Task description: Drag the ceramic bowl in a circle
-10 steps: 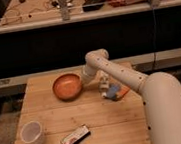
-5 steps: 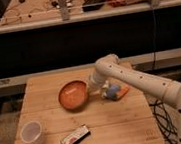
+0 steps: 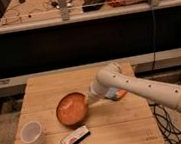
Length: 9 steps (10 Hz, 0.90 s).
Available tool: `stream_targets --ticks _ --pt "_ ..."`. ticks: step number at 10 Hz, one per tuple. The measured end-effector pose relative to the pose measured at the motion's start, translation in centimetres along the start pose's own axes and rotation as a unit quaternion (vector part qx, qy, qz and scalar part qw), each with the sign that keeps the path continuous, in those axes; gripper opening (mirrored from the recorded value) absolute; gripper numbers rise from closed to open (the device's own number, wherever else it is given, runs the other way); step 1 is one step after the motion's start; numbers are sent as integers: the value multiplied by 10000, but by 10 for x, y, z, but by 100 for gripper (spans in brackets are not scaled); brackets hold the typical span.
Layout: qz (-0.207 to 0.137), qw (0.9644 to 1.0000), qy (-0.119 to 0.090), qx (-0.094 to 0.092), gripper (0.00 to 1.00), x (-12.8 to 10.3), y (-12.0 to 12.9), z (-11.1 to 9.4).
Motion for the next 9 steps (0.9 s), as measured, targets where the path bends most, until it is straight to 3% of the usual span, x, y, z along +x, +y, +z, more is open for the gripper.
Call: stream_targets --ticks 3,5,7,9 --pt "-389 9990 -66 220 2 24 -63 39" --pt "-443 9986 -52 277 2 53 -81 53" --pt "-327 9991 -19 280 2 74 -82 58" --pt "22 9998 36 203 2 97 -60 59"
